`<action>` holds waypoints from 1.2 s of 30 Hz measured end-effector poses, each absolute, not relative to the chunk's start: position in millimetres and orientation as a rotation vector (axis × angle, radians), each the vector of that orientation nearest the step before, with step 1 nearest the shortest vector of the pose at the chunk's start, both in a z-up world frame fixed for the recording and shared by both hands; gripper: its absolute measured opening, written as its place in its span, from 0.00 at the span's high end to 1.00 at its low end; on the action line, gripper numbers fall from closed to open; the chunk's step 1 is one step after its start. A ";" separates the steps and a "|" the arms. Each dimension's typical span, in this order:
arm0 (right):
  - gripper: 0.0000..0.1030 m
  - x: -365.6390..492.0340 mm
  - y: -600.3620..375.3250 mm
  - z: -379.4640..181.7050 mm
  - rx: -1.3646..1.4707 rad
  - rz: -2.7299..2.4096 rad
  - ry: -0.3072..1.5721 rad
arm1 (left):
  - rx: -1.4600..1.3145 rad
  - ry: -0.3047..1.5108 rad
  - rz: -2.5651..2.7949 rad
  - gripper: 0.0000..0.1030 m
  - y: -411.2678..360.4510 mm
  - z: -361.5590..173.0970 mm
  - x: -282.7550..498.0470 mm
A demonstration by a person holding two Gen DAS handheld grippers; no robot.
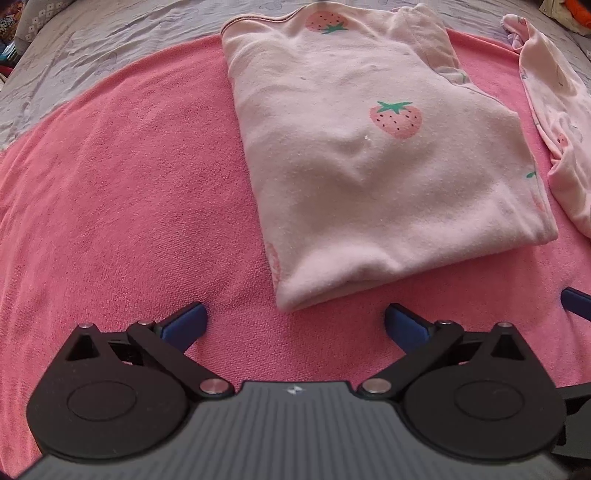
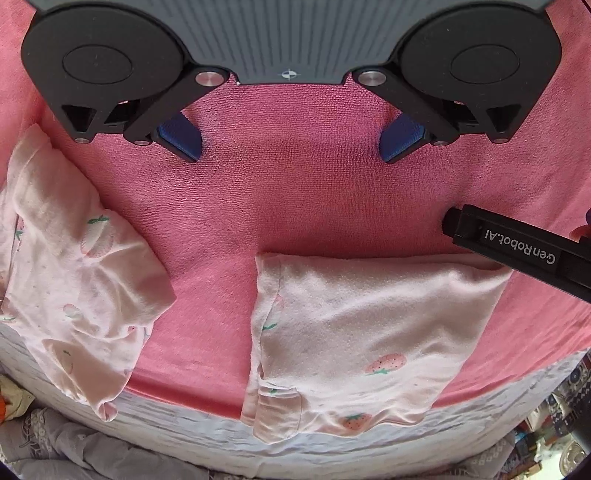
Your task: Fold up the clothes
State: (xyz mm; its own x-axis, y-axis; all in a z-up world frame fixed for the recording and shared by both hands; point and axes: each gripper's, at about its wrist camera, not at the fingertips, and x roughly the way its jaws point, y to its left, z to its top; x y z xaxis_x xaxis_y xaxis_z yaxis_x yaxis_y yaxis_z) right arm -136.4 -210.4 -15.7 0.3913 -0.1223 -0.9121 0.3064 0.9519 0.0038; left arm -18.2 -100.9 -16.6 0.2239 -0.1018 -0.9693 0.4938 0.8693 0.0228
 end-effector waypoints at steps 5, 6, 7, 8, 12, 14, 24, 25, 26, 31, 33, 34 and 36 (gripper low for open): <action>0.00 -137.1 -209.6 -15.7 0.183 -0.280 1.131 | 0.393 1.287 -0.430 0.00 -104.9 -11.8 -17.2; 0.00 -137.2 -209.5 -15.8 0.183 -0.281 1.130 | 0.425 1.280 -0.440 0.00 -109.5 -9.6 -17.5; 0.00 -137.2 -209.4 -15.8 0.184 -0.283 1.128 | 0.457 1.264 -0.454 0.00 -114.6 -7.0 -18.6; 0.00 -137.4 -209.3 -15.9 0.184 -0.284 1.126 | 0.481 1.248 -0.465 0.00 -120.7 -5.1 -20.0; 0.00 -139.6 -208.5 -16.0 0.185 -0.290 1.113 | 0.473 1.304 -0.469 0.00 -139.8 -9.7 -16.6; 0.00 -140.7 -207.9 -16.3 0.184 -0.293 1.104 | 0.443 1.350 -0.447 0.00 -140.3 -15.2 -12.7; 0.00 -143.0 -206.3 -17.4 0.184 -0.303 1.086 | 0.408 1.420 -0.412 0.00 -144.1 -20.9 -3.8; 0.00 -143.2 -206.1 -17.5 0.184 -0.305 1.084 | 0.404 1.420 -0.410 0.00 -144.0 -20.8 -4.1; 0.00 -143.3 -206.0 -17.5 0.185 -0.306 1.083 | 0.399 1.421 -0.408 0.00 -143.9 -20.8 -4.1; 0.00 -144.8 -205.9 -17.9 0.185 -0.306 1.074 | 0.382 1.351 -0.394 0.00 -143.6 -10.6 -5.2; 0.00 -145.6 -205.6 -18.1 0.184 -0.306 1.068 | 0.415 1.262 -0.401 0.00 -146.6 0.6 -11.2; 0.00 -146.1 -205.2 -18.2 0.184 -0.307 1.066 | 0.439 1.224 -0.409 0.00 -148.7 5.3 -13.8; 0.00 -146.6 -205.0 -18.3 0.184 -0.308 1.062 | 0.477 1.186 -0.428 0.00 -157.5 11.7 -17.0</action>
State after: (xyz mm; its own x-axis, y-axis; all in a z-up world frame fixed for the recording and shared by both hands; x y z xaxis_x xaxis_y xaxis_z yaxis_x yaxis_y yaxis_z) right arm -146.6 -205.0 -18.3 0.4500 -0.1590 -0.8788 0.3351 0.9422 0.0011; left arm -17.0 -157.5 11.7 0.3181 -0.0673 -0.9457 0.5524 0.8238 0.1272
